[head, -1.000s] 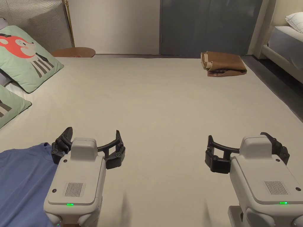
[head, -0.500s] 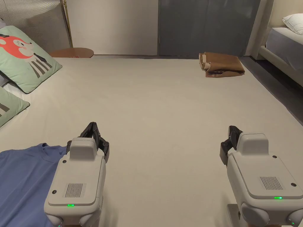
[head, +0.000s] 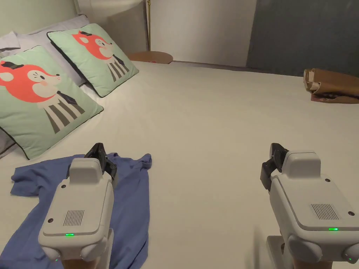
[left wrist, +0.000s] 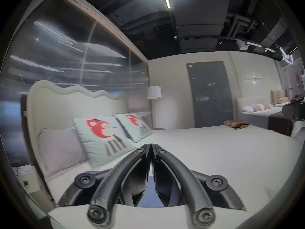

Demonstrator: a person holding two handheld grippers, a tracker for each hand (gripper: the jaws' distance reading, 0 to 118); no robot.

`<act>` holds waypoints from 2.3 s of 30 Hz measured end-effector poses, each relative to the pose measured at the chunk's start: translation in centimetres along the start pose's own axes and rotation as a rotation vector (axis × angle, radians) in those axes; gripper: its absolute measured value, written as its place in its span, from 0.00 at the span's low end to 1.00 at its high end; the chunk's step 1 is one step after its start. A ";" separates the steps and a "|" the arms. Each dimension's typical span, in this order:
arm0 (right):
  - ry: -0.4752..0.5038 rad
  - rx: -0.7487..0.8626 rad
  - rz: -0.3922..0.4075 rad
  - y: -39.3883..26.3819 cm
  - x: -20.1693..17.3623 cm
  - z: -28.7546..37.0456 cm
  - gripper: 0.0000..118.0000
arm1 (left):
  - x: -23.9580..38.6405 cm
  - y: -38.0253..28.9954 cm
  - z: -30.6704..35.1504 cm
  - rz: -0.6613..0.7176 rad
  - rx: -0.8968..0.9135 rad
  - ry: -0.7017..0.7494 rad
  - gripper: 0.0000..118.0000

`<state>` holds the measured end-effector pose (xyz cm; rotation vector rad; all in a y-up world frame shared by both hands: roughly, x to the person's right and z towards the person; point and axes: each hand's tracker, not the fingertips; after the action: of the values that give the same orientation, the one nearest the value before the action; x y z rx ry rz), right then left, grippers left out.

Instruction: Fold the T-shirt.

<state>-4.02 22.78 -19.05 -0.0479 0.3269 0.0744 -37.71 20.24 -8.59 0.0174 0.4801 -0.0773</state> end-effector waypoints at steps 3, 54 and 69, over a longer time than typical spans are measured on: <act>0.087 0.007 -0.008 0.1 -4.1 -1.6 0.00 | -4.6 -0.2 1.0 -0.042 -0.010 0.094 0.00; 0.119 -0.057 0.011 0.1 -5.3 -4.2 0.00 | -5.3 -12.2 -12.2 0.114 -0.926 -0.053 0.02; 0.027 0.001 -0.041 0.3 0.7 -1.7 0.00 | -3.8 7.6 -6.7 0.346 -0.473 -0.353 0.02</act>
<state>-3.91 23.06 -20.87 -0.0542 0.3525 0.0332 -43.54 28.31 -12.78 -0.3711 0.1279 0.3687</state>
